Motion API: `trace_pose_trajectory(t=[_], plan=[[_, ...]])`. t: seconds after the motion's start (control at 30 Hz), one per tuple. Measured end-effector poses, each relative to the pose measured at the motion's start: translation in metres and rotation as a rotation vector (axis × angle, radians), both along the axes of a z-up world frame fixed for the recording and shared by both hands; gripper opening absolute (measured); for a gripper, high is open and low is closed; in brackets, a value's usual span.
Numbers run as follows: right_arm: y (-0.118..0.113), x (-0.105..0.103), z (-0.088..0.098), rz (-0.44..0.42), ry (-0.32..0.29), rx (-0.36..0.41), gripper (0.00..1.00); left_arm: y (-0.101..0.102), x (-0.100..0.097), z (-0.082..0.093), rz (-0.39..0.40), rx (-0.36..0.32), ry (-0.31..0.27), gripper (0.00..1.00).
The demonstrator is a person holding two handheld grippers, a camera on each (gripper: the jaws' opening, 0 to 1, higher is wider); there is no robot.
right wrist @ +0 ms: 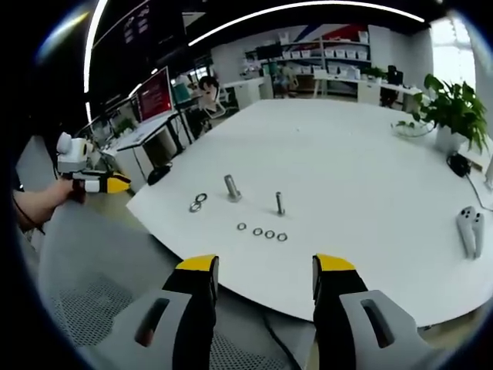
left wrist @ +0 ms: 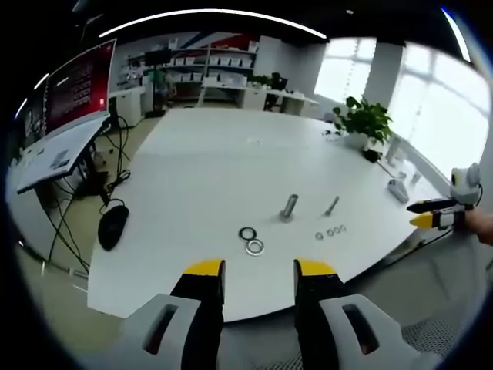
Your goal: Place the washer onto the threaded stud by aligning its center hole with the stud, sliding it down to the base, and recovering from edge contact or off-axis alignment until the washer reaches the visible bottom stop.
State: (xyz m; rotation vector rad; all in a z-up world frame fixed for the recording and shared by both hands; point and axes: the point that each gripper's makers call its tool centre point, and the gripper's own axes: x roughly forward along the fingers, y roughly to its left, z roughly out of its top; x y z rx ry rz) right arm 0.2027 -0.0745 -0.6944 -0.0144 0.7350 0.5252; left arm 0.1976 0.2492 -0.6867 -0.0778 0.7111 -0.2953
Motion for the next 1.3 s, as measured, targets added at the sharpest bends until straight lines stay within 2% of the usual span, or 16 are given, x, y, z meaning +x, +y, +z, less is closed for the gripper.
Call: trace_pose_trajectory(t=[0.03, 0.1, 0.13, 0.17, 0.3, 0.43, 0.57, 0.73, 0.83, 1.03, 1.2, 1.3], plan=[[0.0, 0.0, 0.0, 0.0, 0.002, 0.0, 0.51, 0.003, 0.003, 0.006, -0.009, 0.04, -0.04, 0.3], [-0.001, 0.0, -0.001, -0.007, 0.008, 0.008, 0.51, 0.0, 0.004, 0.007, -0.013, 0.029, -0.036, 0.31], [-0.001, 0.001, 0.0, -0.008, 0.007, 0.011, 0.51, -0.002, 0.004, 0.004, -0.023, 0.025, -0.023, 0.31], [-0.001, 0.001, 0.0, -0.008, 0.004, 0.011, 0.51, -0.006, 0.0, -0.002, -0.049, 0.027, 0.018, 0.31], [-0.002, 0.001, 0.0, -0.013, 0.0, 0.012, 0.51, -0.007, 0.0, -0.002, -0.064, 0.049, 0.018, 0.35], [-0.002, 0.001, 0.001, -0.014, -0.001, 0.014, 0.51, -0.006, -0.002, -0.009, -0.076, 0.03, 0.084, 0.37], [-0.002, 0.001, 0.001, -0.015, -0.004, 0.016, 0.51, -0.008, 0.005, -0.006, -0.125, 0.072, 0.104, 0.36], [-0.001, 0.001, 0.001, -0.014, -0.005, 0.022, 0.51, -0.019, 0.018, -0.01, -0.174, 0.076, 0.13, 0.34], [-0.002, 0.002, 0.002, -0.021, -0.009, 0.026, 0.51, -0.025, 0.022, -0.017, -0.19, 0.082, 0.156, 0.37], [-0.002, 0.002, 0.002, -0.016, -0.012, 0.021, 0.51, -0.031, 0.033, -0.033, -0.219, 0.112, 0.191, 0.38], [-0.004, 0.003, 0.002, -0.028, -0.01, 0.022, 0.51, -0.032, 0.046, -0.057, -0.214, 0.13, 0.25, 0.39], [-0.002, 0.003, 0.0, -0.01, -0.006, 0.01, 0.5, -0.036, 0.056, -0.074, -0.178, 0.089, 0.301, 0.4]])
